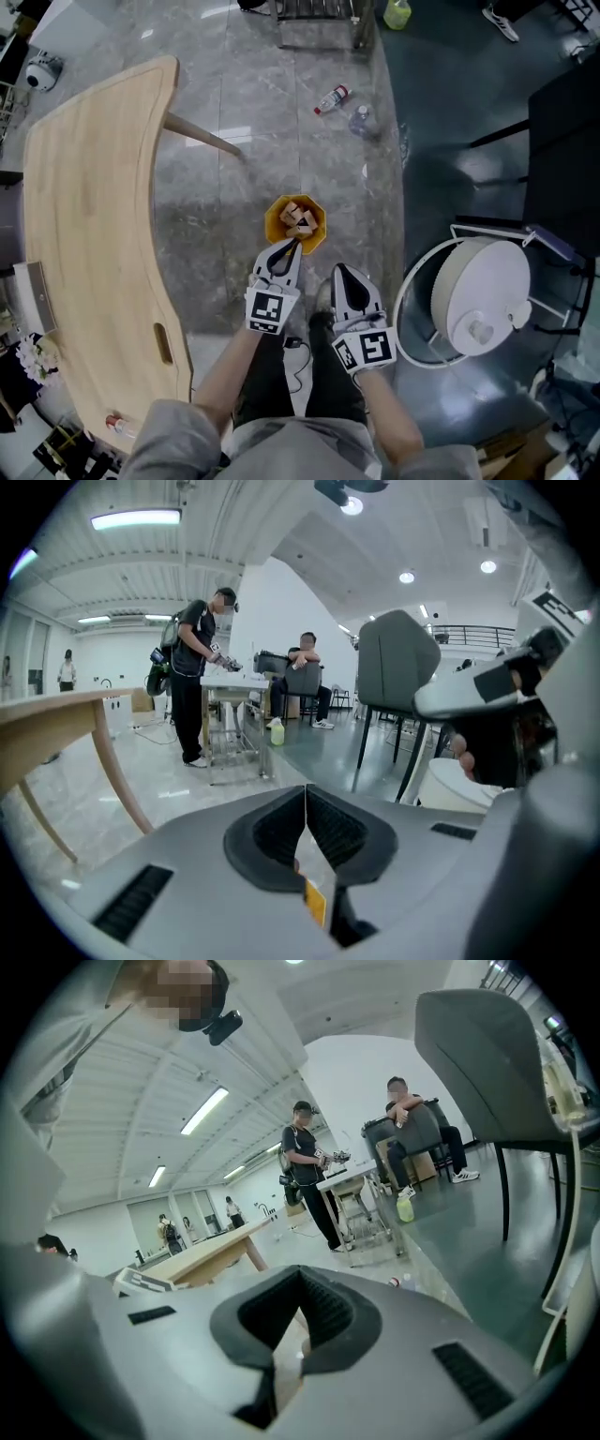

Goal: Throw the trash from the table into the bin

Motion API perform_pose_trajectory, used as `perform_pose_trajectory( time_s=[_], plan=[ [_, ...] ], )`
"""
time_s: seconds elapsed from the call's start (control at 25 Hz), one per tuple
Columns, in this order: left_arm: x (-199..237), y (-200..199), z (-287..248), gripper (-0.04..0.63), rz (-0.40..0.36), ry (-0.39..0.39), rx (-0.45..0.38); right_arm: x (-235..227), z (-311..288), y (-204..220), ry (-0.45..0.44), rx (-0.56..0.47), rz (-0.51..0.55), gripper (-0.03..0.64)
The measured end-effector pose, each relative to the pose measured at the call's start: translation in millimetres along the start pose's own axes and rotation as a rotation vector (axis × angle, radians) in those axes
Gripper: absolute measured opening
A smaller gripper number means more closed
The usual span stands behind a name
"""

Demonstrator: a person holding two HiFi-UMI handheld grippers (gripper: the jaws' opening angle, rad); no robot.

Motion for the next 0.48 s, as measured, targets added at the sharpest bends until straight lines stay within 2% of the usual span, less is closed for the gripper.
perform_pose_trajectory(
  time_s=[0.48],
  plan=[
    [-13.9,-125.5,50.8,0.005,0.002,-0.042,-0.131,41.0,-3.2,-78.2,-0.07,-0.058,0.033,0.003]
  ],
)
Point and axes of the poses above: the fingertips, and each gripper's own axes: z backward along the fingers, x to its left, y out of its underside, the point moved 4 cm from there along z, backward along the fingers, and after that the axes turned 8 degrees about -x, right-handed, at the moved point
